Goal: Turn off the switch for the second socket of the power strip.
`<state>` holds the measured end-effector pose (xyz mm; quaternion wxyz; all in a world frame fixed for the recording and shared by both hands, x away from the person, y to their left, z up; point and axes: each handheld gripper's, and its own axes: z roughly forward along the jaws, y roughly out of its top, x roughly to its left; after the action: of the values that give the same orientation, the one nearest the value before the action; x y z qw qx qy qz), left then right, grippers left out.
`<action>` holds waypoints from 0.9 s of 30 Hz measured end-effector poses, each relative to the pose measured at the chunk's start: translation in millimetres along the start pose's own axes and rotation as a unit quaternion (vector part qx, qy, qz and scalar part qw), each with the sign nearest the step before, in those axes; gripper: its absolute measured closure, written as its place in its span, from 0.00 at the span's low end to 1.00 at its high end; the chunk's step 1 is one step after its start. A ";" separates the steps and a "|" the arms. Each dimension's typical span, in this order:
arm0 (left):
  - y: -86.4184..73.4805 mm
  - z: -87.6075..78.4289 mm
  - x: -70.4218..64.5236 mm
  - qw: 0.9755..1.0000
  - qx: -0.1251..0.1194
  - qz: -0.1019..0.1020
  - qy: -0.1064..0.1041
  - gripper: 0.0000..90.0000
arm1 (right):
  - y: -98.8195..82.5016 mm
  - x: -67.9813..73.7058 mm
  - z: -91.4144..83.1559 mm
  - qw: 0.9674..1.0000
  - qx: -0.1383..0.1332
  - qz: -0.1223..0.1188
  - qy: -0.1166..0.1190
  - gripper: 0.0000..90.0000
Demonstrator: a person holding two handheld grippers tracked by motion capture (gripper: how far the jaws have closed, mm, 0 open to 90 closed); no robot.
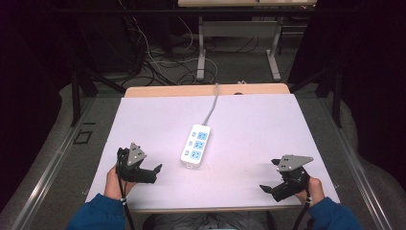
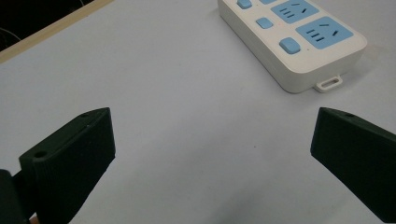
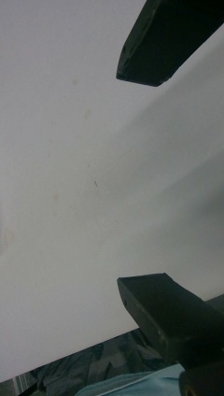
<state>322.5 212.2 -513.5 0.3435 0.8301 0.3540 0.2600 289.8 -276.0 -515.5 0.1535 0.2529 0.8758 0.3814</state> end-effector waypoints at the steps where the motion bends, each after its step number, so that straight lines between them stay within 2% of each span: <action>1: 1.2 1.8 0.5 1.000 -0.001 0.000 0.001 0.00 | 0.1 -0.4 -0.2 1.000 -0.001 -0.003 -0.003 0.02; 2: 2.6 2.5 1.7 1.000 0.002 0.006 0.003 0.00 | 0.0 -0.4 -0.1 1.000 -0.001 -0.003 -0.002 0.02; 11: 11.4 13.0 8.3 1.000 0.005 0.008 0.004 0.00 | 0.2 -0.5 0.1 1.000 -0.002 -0.006 -0.002 0.02; 13: 12.3 15.7 9.6 1.000 0.006 0.006 0.007 0.00 | -0.1 0.1 0.1 1.000 0.000 0.001 -0.002 0.02; 14: 12.9 16.8 10.6 1.000 0.007 0.004 0.007 0.00 | -0.1 -0.8 0.0 1.000 -0.001 -0.006 0.001 0.02; 19: 15.6 22.0 16.0 1.000 0.009 0.007 0.014 0.00 | 0.2 -0.4 0.0 1.000 -0.001 -0.007 -0.001 0.02; 20: 15.9 22.9 16.0 1.000 0.010 0.001 0.009 0.00 | 0.4 -0.2 -0.2 1.000 0.003 -0.005 0.001 0.02; 27: 20.0 28.9 17.5 1.000 0.015 0.006 0.010 0.00 | 0.4 0.0 -0.4 1.000 0.004 -0.007 0.000 0.02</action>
<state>361.0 204.2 -513.3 0.3262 0.8346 0.3560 0.2652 289.7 -276.0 -514.9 0.1549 0.2472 0.8790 0.3772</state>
